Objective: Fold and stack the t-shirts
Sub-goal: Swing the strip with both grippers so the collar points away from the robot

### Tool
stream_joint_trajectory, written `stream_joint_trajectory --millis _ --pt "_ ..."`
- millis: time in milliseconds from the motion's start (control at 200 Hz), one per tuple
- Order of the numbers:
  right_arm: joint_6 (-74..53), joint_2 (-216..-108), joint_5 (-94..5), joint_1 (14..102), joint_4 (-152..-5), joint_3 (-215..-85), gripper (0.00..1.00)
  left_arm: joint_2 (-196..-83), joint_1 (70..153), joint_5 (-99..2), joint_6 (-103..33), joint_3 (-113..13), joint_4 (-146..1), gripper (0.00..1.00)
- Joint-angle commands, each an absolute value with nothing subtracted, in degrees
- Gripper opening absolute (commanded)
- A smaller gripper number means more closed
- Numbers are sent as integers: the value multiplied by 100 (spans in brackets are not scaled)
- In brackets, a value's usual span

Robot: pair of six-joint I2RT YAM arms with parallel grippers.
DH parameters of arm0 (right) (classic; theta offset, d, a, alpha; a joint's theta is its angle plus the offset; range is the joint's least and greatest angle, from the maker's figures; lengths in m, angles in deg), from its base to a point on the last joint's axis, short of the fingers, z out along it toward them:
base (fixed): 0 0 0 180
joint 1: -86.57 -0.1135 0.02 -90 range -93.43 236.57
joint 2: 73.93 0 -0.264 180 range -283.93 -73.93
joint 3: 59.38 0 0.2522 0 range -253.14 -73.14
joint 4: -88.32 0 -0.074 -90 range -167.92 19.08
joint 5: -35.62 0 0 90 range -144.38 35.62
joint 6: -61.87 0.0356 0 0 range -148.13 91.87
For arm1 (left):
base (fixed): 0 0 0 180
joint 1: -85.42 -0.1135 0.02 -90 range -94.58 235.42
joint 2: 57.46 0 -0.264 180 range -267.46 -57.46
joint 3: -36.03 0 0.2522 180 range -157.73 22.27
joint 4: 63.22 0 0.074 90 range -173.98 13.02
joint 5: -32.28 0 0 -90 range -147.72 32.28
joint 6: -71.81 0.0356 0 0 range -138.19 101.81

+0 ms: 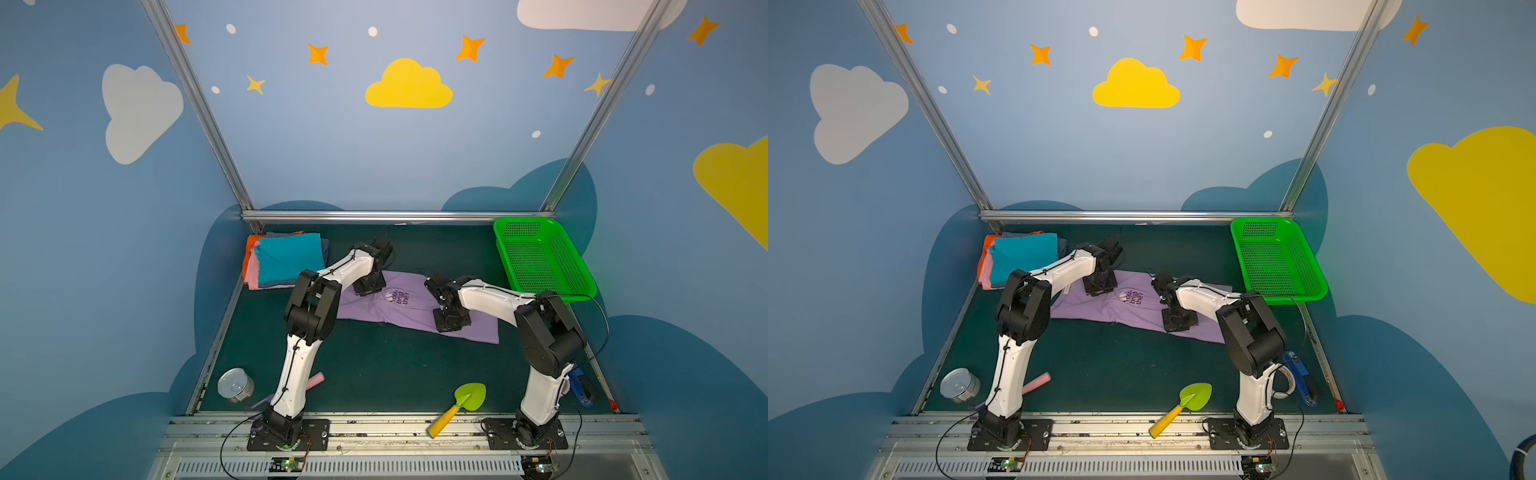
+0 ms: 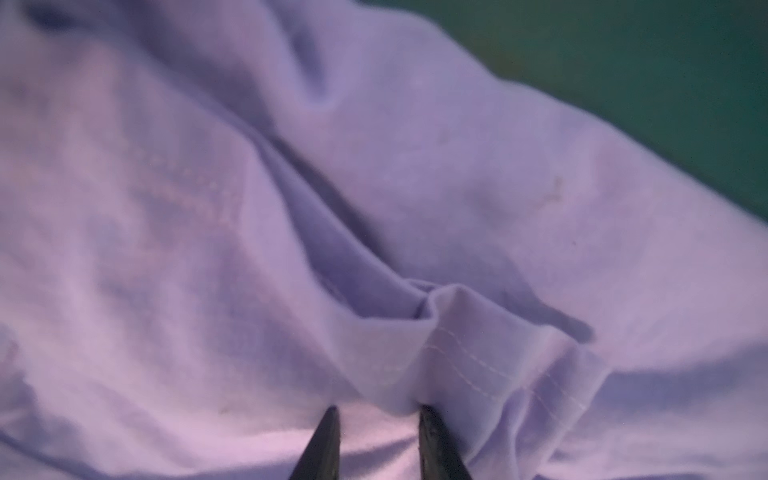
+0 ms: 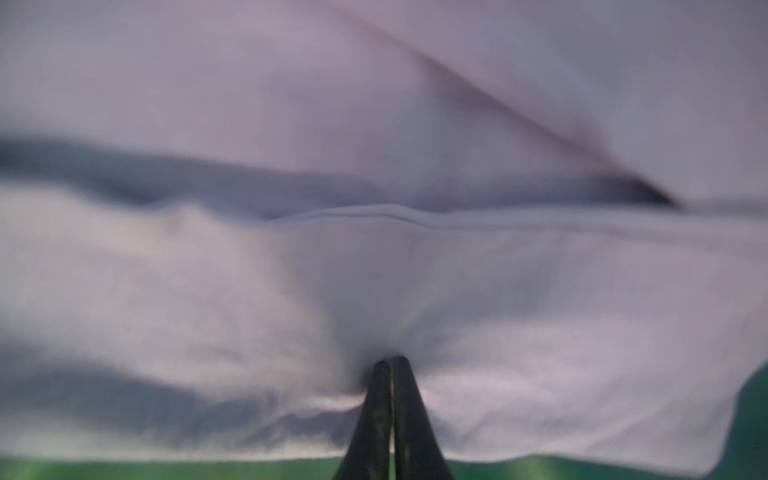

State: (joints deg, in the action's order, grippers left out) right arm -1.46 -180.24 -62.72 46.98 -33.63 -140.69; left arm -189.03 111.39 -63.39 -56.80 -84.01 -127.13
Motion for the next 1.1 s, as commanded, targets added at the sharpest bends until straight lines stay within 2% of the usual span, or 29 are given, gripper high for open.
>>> stream_joint_trajectory --millis 0,200,325,401,581,731,826,926,1091 --pt "140 -18211 -5148 4245 -3793 -13759 8 -19527 11159 -5871 -5465 -8850 -12629 33" --pt "-19 -18765 -4340 3670 -4024 -14713 9 -20560 11427 -5165 -5100 -11037 -12953 35" --pt "-47 -19364 -3866 3427 -4087 -15448 10 -21474 11487 -4790 -4967 -12923 -13405 41" --pt "6 -19545 -3612 3333 -4273 -15652 10 -21763 11447 -4686 -5010 -13484 -13408 43" --pt "4 -19386 -3533 3354 -4461 -15794 11 -21440 11171 -4594 -5088 -12998 -12832 46" --pt "-62 -18600 -3841 3480 -4357 -15666 13 -20992 10895 -4718 -4992 -12970 -13019 47" --pt "-117 -17869 -4490 3476 -4077 -15511 14 -20497 10827 -4945 -4787 -12961 -13239 52" --pt "-10 -16949 -5650 3420 -3780 -15164 14 -19818 10877 -5188 -4553 -12818 -13432 58" --pt "127 -15544 -6825 3460 -3638 -14204 18 -18468 11075 -5692 -4428 -11473 -13298 61"
